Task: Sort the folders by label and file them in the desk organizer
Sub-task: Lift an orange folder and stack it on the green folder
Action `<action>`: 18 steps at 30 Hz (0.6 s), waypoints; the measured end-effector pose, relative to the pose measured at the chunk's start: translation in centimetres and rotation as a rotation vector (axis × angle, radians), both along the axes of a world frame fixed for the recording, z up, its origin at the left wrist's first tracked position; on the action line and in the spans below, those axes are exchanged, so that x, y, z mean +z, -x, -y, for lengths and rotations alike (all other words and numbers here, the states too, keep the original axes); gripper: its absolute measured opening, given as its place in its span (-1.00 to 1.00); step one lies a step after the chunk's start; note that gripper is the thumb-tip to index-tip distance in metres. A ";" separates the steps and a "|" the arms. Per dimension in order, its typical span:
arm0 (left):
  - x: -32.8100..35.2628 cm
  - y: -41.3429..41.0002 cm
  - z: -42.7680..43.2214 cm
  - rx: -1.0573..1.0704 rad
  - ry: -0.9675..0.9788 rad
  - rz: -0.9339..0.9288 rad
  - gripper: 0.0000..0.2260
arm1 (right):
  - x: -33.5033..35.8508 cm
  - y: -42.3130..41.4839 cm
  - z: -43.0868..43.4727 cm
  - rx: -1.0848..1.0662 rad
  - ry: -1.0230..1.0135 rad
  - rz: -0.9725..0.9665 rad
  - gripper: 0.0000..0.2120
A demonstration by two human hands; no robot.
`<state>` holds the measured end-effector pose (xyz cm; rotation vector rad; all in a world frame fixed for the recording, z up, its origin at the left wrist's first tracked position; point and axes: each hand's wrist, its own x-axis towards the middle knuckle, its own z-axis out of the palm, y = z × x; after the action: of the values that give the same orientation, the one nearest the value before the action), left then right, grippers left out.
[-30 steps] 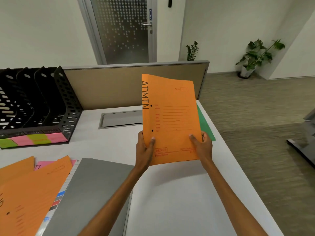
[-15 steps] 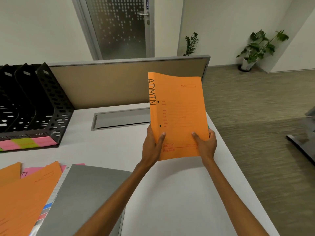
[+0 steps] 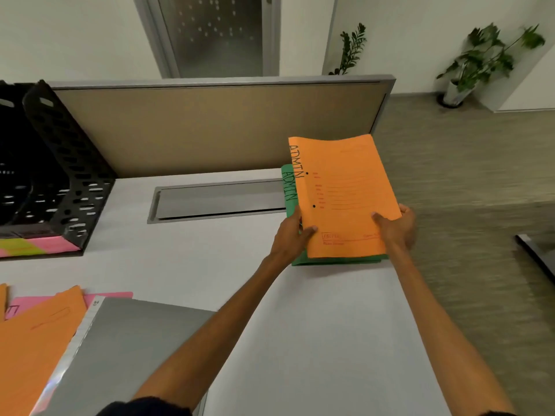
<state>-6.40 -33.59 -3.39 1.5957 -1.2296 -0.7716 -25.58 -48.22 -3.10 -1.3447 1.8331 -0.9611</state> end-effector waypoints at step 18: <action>-6.2 -2.8 1.2 0.049 -0.473 0.251 -0.59 | -7.1 -2.7 -1.7 0.276 -0.076 -0.576 -0.47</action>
<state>-3.63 -34.75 -9.55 2.1523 -1.2356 -0.8967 -22.90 -46.52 -10.15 -1.9022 1.9810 -0.3727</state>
